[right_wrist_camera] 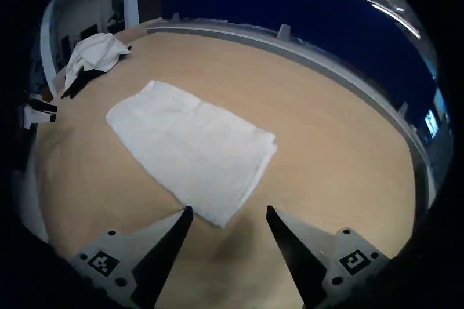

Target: Fold towel

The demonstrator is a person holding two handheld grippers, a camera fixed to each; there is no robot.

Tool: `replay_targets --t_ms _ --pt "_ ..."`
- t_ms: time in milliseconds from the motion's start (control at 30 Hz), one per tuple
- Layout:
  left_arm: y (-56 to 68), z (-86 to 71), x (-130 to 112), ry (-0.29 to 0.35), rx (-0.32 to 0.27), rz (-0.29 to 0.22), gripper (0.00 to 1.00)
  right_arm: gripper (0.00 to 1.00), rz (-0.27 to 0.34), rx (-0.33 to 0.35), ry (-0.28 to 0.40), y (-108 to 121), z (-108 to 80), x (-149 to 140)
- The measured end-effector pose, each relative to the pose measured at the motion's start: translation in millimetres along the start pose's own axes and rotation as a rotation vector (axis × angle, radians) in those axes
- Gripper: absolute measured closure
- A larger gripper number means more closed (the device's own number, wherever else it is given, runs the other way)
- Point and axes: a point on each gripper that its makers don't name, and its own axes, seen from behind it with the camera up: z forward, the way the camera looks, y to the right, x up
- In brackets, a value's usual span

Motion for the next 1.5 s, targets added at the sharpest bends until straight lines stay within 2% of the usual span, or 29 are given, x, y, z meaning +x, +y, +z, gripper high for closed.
replay_targets --t_ms 100,167,433,633,900,1067,1367,1500 --pt "0.8 -0.4 0.2 0.001 -0.001 0.003 0.01 0.04 -0.006 0.011 -0.008 -3.2 1.9 -3.6" --pt "1.1 -0.5 0.1 0.002 -0.002 0.004 0.01 0.10 -0.008 0.018 -0.013 -4.8 3.8 -6.7" --pt "1.9 -1.5 0.1 0.003 -0.004 0.002 0.01 0.39 0.005 0.042 -0.032 -9.1 9.3 -13.1" --pt "2.4 -2.8 2.0 0.006 -0.006 0.006 0.01 0.66 -0.003 0.043 -0.043 -9.7 10.6 -16.3" --pt "2.6 -3.2 2.5 0.007 -0.007 0.005 0.00 0.91 0.014 0.050 -0.049 -10.2 12.5 -18.7" --pt "1.9 -2.3 2.0 0.006 -0.004 0.006 0.01 0.96 0.027 0.053 -0.040 -9.7 12.4 -16.2" --pt "1.3 -1.5 1.4 0.006 -0.002 0.004 0.00 0.97 0.021 0.047 -0.018 -7.0 8.0 -8.4" --pt "2.0 -2.1 2.6 0.007 -0.002 0.007 0.01 0.97 0.008 0.045 0.008 -6.1 1.5 5.3"
